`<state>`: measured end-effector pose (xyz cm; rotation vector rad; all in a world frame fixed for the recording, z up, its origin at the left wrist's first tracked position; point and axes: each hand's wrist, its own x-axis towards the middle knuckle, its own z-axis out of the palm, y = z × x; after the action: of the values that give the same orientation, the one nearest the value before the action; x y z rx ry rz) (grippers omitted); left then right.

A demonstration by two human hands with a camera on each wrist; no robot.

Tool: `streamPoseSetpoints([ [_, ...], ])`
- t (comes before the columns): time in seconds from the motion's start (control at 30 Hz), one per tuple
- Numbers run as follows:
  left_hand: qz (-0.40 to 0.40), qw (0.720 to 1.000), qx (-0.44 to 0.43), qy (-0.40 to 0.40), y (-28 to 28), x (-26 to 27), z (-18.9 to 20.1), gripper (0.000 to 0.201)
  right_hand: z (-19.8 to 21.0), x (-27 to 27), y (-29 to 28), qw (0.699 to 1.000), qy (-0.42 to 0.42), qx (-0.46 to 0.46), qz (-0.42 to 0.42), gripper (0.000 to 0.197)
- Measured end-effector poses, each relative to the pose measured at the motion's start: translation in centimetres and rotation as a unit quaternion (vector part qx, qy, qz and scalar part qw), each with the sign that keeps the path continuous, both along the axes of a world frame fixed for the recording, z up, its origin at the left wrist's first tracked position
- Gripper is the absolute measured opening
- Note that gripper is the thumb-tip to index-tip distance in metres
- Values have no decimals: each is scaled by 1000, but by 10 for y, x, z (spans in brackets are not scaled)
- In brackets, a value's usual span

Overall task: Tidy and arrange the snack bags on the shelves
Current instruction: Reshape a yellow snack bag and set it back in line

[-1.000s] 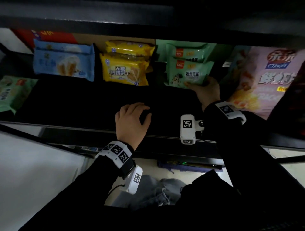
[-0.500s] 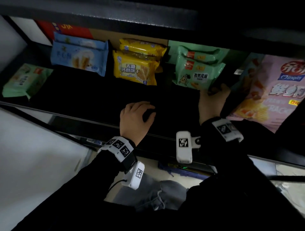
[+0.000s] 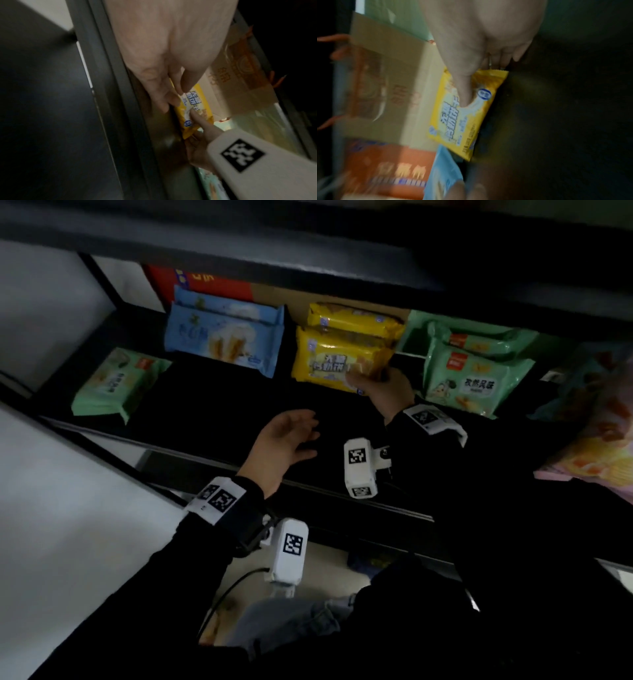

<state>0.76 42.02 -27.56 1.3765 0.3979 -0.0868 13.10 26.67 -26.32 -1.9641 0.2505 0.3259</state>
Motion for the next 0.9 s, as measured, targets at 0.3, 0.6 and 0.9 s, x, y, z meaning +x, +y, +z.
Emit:
streamPoseSetpoints([
  [0.3,-100,995,-10,-18,52,45,21,54,-2,-40,0,992,7,126,-10,75],
  [0.6,-134,990,-5,-36,64,51,19,31,4,-75,14,972,29,233,-7,41],
  [0.9,-197,979,-11,-54,63,44,44,54,28,-77,20,979,-11,194,60,68],
])
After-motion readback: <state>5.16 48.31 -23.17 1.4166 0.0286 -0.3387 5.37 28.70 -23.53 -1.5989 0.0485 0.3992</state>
